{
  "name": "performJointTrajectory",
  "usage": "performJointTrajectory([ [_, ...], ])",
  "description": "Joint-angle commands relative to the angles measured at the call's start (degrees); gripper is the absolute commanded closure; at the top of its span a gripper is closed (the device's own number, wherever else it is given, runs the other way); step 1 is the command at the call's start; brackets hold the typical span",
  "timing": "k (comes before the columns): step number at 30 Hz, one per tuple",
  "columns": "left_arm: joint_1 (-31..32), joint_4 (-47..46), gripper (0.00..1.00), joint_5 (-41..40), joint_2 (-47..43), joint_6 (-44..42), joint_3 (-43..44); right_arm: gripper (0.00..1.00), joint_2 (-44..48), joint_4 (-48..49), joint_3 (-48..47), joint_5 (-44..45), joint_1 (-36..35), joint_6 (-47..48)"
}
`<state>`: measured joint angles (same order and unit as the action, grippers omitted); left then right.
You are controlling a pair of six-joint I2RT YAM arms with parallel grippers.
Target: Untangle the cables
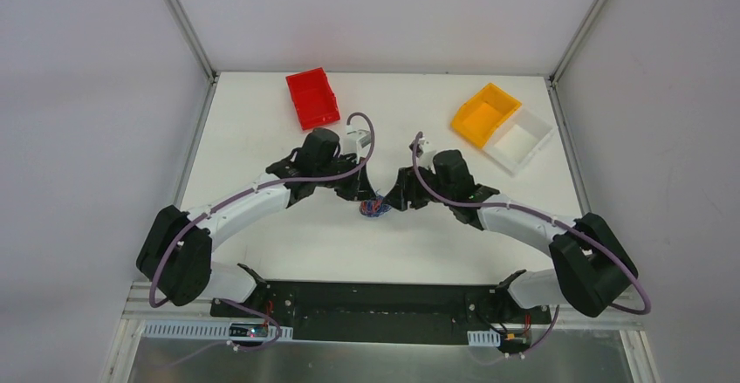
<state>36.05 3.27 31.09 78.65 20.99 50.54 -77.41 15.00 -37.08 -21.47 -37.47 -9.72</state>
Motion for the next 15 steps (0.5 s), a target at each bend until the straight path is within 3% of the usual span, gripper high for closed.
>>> performJointTrajectory([
  [1,0.42,-0.47,1.00,1.49,-2.45,-0.83,-0.98,0.41,-2.02,3.57,-2.29,0.77,-1.41,0.80],
  [15,0.42,-0.33,1.00,0.37,-2.79,-0.55,-1.69,0.45,-5.80,8.69,2.25,10.49,-3.68,-6.69],
])
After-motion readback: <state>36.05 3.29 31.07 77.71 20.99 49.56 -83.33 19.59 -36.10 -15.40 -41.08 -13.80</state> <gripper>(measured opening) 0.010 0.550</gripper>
